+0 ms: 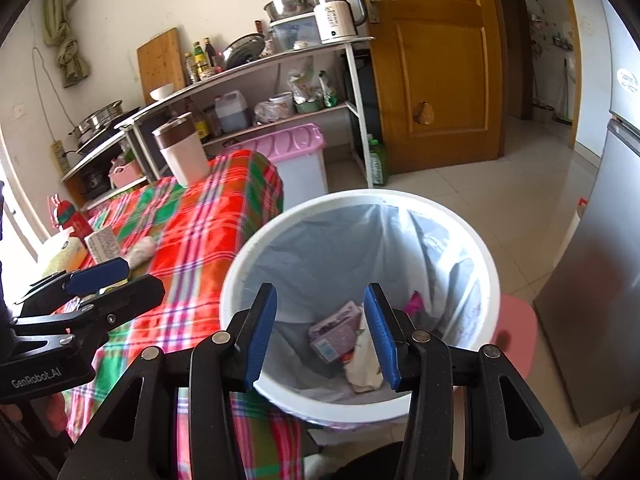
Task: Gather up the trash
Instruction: 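Move both open grippers back over the table toward the remaining trash, then grasp the clear red-lidded plastic cup with left gripper while right grasps the green wrapper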
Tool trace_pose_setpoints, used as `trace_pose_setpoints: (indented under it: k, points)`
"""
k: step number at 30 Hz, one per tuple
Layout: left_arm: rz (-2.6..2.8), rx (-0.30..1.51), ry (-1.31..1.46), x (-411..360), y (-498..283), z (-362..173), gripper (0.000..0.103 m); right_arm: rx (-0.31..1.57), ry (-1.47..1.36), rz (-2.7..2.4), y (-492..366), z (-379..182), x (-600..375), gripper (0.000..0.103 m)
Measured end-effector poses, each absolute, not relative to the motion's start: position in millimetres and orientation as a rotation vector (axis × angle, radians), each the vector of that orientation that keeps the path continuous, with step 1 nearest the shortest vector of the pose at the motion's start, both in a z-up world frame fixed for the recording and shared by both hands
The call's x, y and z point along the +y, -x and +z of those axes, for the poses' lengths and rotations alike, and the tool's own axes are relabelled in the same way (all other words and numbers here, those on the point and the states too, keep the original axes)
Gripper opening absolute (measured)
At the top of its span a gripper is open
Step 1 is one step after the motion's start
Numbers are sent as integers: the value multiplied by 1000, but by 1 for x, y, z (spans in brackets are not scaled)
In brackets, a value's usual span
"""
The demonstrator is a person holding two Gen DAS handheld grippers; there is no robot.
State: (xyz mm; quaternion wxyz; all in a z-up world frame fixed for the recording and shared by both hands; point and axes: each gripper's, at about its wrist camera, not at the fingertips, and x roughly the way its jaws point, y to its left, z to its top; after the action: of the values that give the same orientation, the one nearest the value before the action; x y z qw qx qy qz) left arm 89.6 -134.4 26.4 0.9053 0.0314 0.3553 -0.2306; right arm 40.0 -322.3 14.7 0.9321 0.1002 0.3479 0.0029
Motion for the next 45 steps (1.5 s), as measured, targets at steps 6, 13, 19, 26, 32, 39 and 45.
trace_pose_setpoints:
  k: [6, 13, 19, 26, 32, 39, 45]
  points:
    - [-406, 728, -35, -98, -83, 25, 74, 710, -184, 78, -42, 14, -292, 52]
    - [-309, 726, 13, -49, -76, 20, 75, 724, -159, 148, -48, 9, -259, 52]
    - [-200, 713, 32, -3, -67, 17, 75, 733, -140, 204, -52, 5, -230, 53]
    - [-81, 724, 70, 49, -58, 9, 76, 749, -122, 262, -58, 0, -202, 53]
    - [-9, 744, 106, 85, -50, -2, 76, 764, -100, 317, -62, -4, -175, 53]
    - [5, 790, 158, 117, -44, -20, 78, 783, -67, 377, -66, -10, -144, 53]
    - [-9, 818, 175, 123, -47, -32, 79, 816, -35, 420, -75, -18, -118, 53]
